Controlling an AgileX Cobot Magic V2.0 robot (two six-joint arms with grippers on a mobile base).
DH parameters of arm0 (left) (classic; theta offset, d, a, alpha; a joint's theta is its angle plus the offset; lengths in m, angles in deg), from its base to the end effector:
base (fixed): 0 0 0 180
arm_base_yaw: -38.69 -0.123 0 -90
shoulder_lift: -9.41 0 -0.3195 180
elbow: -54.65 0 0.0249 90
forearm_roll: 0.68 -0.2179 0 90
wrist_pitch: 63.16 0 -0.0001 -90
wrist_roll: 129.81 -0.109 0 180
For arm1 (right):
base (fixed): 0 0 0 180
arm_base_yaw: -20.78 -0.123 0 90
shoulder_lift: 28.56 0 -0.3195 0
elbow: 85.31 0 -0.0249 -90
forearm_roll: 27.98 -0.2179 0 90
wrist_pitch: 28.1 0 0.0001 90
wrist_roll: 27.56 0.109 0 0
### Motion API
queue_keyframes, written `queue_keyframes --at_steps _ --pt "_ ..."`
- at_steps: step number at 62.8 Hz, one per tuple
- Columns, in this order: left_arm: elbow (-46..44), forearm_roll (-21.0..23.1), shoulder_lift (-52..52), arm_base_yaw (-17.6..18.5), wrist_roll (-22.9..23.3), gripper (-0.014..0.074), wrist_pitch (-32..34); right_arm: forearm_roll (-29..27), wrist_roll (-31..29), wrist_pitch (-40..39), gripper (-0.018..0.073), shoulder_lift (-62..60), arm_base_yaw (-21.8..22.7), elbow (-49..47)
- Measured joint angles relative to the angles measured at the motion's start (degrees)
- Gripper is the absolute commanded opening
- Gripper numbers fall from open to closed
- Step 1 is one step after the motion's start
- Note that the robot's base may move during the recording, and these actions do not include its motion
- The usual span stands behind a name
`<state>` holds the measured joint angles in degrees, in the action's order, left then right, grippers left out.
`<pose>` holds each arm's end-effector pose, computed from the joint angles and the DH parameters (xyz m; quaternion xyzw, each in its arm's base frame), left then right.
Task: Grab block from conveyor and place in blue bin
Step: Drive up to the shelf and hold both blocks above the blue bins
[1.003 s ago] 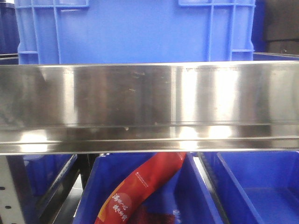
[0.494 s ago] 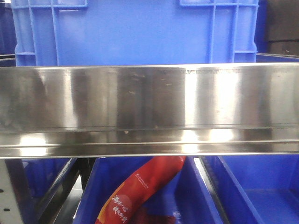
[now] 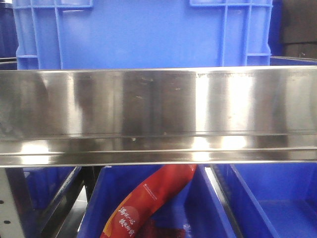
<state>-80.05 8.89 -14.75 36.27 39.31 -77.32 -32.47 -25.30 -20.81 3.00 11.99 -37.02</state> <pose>0.0122 -0.0039 0.3659 0.0104 0.6654 0.0126 0.7463 0.0460 0.0082 0.3585 -0.0161 0.6889 0.1011 0.7176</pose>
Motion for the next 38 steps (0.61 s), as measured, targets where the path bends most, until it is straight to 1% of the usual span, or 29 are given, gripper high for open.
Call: queue_keyframes --at_steps 5,10,16,24,29,38 --pt "-1.78 3.32 -1.27 0.0 0.0 -0.0111 -0.45 0.0 0.0 0.29 -0.0162 0.0 0.0 -0.29" --pt "-4.86 5.37 -3.12 0.0 -0.1 -0.0111 -1.75 0.0 0.0 0.94 -0.0162 0.59 -0.47 -2.4" --pt "-10.71 6.38 -7.03 0.0 -2.39 -0.0111 -5.95 -0.11 0.0 0.93 -0.0162 3.14 -1.92 -7.26" --pt "-17.8 8.31 -13.68 0.0 -5.92 -0.0111 -11.81 -0.11 0.0 0.93 -0.0162 9.18 -4.98 -14.05" --pt "-21.16 11.55 -17.88 0.0 -8.26 -0.0111 -13.74 -0.11 0.0 0.93 -0.0162 14.68 -7.76 -17.59" --pt "-26.03 19.67 -24.99 0.18 -15.09 -0.0111 -15.39 -0.11 0.0 1.03 -0.0162 24.45 -12.79 -23.55"
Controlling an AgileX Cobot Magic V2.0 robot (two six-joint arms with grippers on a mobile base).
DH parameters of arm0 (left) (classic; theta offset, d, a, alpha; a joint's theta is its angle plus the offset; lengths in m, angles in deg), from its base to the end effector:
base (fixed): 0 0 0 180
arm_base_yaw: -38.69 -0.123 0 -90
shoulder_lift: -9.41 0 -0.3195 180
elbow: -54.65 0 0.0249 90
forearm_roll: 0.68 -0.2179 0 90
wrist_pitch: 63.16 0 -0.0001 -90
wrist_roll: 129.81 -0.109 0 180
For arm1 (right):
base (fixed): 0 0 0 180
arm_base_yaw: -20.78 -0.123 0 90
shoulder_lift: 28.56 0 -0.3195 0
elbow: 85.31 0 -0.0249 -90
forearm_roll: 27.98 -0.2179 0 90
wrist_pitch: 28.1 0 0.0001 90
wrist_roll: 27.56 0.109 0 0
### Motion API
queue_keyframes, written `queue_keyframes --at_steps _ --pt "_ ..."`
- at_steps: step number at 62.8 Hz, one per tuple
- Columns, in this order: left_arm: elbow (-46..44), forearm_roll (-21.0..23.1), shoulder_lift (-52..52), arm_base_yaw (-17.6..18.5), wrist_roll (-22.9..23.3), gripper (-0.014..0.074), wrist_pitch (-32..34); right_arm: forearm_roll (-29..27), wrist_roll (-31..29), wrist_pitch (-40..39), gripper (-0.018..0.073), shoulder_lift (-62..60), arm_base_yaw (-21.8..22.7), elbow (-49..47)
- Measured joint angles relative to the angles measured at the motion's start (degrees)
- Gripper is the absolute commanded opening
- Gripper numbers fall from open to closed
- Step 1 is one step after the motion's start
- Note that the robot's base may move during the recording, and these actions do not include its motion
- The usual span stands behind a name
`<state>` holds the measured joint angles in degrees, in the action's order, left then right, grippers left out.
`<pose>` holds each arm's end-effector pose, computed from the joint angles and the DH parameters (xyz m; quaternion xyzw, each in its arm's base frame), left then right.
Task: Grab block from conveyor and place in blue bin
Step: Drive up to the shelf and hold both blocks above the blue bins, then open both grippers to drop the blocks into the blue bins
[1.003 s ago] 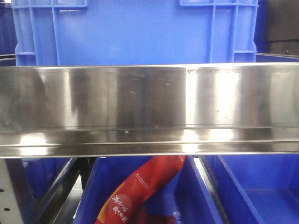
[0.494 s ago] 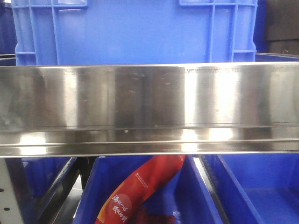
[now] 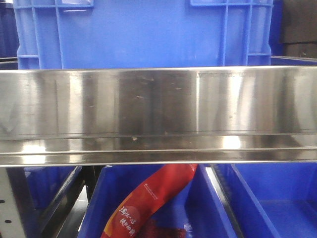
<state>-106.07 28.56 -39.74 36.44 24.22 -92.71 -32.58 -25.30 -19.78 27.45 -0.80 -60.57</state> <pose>0.0909 -0.0228 0.4591 0.0679 0.7318 -0.0760 0.6738 0.1310 0.0532 0.4492 -0.0942 0.6948 0.1788 0.6902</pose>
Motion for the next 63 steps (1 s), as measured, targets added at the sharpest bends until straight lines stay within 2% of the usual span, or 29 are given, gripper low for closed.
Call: queue_keyframes --at_steps 6,13,22,31,41,54,59,63 --pt "-3.33 3.74 -4.39 0.92 -3.73 -0.0111 -1.63 0.0 0.0 -0.12 -0.0162 6.42 -2.74 -4.17" --pt "-6.71 4.92 -8.63 4.24 -4.84 -0.0111 -2.62 0.0 0.0 -0.12 -0.0162 12.81 -5.3 -8.42" --pt "-10.48 4.96 -13.84 12.19 -5.35 -0.0111 -2.21 0.0 0.0 -0.12 -0.0162 19.08 -7.86 -13.15" --pt "-13.16 2.62 -20.1 21.08 -5.48 -0.0111 2.51 0.0 0.0 -0.24 -0.0162 22.99 -8.42 -15.66" --pt "-15.5 2.55 -28.24 27.5 -5.58 -0.0111 8.37 0.0 0.0 -0.53 -0.0162 24.9 -8.42 -15.99" --pt "-15.91 9.7 -35.51 28.55 -5.47 -0.0111 10.7 0.13 -0.12 -0.02 -0.0137 25.59 -8.42 -16.03" --pt "-15.91 10.52 -36.72 28.55 -5.47 -0.0082 10.92 0.64 -0.12 0.09 -0.0043 25.71 -8.42 -16.03" --pt "-15.91 10.76 -37.56 28.55 -5.36 -0.0003 11.05 0.78 -0.12 0.09 0.0064 26.2 -8.42 -16.12"
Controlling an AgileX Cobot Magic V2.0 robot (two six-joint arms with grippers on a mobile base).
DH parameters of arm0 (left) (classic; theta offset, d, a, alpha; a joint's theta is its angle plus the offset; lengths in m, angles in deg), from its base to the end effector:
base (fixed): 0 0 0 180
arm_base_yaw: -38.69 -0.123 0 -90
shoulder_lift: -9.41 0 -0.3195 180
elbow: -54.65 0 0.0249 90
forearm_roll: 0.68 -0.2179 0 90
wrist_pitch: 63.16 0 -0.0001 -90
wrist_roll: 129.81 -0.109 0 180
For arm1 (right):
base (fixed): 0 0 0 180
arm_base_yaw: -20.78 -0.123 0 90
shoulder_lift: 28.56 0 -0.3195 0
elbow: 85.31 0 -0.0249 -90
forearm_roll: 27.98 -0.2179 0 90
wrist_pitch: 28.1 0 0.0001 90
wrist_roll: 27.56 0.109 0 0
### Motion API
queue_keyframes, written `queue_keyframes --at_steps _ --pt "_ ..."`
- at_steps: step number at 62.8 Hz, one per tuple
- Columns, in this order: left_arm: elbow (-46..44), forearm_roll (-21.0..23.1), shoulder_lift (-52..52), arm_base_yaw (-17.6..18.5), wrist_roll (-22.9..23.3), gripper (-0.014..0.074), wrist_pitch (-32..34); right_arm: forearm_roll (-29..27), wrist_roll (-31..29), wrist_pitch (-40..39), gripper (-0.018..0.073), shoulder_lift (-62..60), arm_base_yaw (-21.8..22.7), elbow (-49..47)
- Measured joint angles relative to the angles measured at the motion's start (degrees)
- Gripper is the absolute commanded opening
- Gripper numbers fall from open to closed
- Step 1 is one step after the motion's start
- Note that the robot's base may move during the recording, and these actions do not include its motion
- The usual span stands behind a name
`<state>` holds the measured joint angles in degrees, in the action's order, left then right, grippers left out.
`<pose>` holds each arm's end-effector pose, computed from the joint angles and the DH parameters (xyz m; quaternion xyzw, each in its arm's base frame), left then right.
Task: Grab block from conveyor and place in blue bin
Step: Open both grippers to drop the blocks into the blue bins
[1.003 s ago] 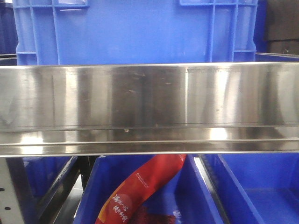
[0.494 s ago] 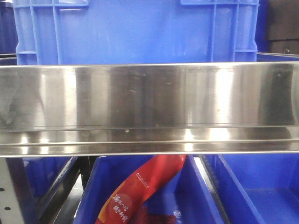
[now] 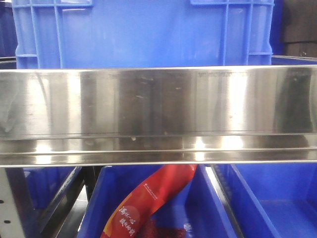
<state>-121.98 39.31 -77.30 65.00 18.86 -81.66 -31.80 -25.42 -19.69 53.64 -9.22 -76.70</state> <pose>0.2616 -0.1542 0.4399 0.1926 0.7649 -0.2531 0.5601 0.2441 0.1421 0.4438 -0.1619 0.7441 0.2034 0.6154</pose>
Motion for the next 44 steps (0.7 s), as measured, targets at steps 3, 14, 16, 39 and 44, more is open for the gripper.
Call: queue_keyframes --at_steps 3,14,16,39,44 --pt "0.0 0.0 -0.33 0.0 0.0 0.0083 0.12 0.1 0.0 0.0 0.0157 0.42 0.0 0.0" --pt "0.0 0.24 -0.75 0.0 0.0 0.0426 0.5 -0.59 0.14 0.63 0.0367 1.23 0.0 0.0" --pt "0.0 0.24 -0.75 0.0 0.0 0.0452 0.65 -0.59 0.14 1.17 0.0368 1.27 0.0 0.0" --pt "-0.1 0.37 -0.06 0.0 0.0 0.0024 0.24 -0.63 0.14 6.32 0.0008 -0.18 0.0 0.0" --pt "-0.1 0.37 1.14 0.0 0.0 -0.011 0.1 -0.72 0.14 6.41 -0.0127 -1.96 0.0 0.0"
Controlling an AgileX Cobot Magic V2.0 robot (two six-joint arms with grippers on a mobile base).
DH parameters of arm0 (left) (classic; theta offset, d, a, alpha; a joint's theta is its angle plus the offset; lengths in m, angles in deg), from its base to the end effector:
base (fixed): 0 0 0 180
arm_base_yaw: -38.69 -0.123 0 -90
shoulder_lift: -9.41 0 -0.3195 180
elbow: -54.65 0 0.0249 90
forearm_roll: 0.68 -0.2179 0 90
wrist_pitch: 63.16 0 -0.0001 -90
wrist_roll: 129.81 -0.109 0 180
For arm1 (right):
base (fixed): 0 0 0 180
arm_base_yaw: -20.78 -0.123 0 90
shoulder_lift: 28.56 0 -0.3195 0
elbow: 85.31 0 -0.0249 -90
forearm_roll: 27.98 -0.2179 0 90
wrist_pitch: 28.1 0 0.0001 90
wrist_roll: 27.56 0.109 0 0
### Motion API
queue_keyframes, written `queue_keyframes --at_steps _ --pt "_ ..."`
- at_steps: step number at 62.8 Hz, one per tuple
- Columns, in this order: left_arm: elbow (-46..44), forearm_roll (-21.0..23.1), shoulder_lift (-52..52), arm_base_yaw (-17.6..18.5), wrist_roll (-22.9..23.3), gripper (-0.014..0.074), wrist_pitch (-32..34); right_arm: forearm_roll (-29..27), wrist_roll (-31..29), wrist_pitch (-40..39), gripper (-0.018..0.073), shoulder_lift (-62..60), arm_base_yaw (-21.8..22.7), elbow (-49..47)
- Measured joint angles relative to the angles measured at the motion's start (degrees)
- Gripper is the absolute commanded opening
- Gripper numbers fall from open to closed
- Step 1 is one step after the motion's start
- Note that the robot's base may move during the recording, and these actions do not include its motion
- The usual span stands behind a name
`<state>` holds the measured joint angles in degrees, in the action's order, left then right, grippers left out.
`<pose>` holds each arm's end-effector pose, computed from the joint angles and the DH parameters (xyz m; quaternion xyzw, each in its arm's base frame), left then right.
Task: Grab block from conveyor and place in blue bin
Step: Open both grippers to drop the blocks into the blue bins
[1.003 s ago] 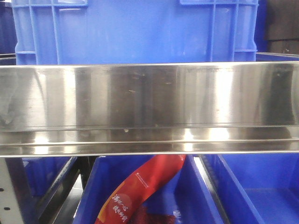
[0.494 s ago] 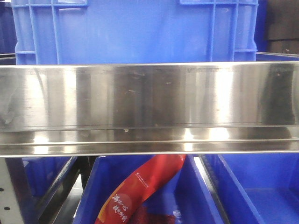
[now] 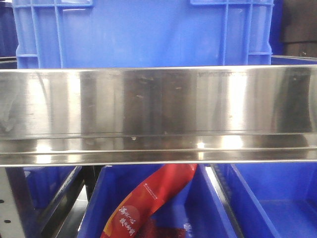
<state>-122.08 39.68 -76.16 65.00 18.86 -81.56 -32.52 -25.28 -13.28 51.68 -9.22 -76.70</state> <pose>0.2560 -0.1515 0.4467 0.1900 0.7580 -0.2572 0.5685 0.2319 0.1365 0.4414 -0.1650 0.7685 0.2020 0.5843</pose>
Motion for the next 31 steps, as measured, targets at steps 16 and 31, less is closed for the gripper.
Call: queue_keyframes --at_steps 16,31 --pt "-0.23 -0.32 1.9 -0.87 0.0 -0.0111 -1.51 1.61 -0.1 -0.24 -0.0167 -1.88 1.07 0.0" --pt "3.41 -0.32 10.65 -6.18 0.0 -0.0111 -3.8 1.95 -0.1 -0.68 -0.0167 -9.86 7.16 3.17"
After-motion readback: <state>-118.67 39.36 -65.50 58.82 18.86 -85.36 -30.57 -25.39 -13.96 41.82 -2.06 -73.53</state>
